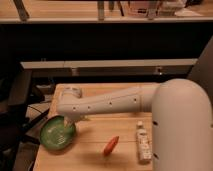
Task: Pick up the ceramic bowl
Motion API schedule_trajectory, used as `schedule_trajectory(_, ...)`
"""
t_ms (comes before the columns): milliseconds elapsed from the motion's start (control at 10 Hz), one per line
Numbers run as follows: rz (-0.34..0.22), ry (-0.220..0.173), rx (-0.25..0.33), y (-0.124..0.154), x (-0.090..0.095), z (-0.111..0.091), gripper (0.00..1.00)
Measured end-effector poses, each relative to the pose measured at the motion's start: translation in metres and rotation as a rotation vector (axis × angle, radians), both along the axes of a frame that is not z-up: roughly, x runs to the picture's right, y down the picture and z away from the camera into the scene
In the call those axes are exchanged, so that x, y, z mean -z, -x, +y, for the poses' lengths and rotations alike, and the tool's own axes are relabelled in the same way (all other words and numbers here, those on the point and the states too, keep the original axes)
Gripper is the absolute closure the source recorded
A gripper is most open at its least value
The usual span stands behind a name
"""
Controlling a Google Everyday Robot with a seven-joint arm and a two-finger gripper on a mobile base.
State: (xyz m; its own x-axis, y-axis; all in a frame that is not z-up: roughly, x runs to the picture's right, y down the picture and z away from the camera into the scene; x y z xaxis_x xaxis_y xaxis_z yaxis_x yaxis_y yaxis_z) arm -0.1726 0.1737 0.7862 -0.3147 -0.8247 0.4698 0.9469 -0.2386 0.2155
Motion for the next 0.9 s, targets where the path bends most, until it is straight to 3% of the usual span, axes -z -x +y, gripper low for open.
schedule_trajectory(300, 0.029, 0.053, 0.028, 0.008, -0.030, 0.020, 0.20)
schedule_trajectory(600, 0.013, 0.042, 0.024, 0.001, -0.046, 0.034, 0.21)
schedule_trajectory(900, 0.017, 0.043, 0.031, 0.004, -0.035, 0.021, 0.43)
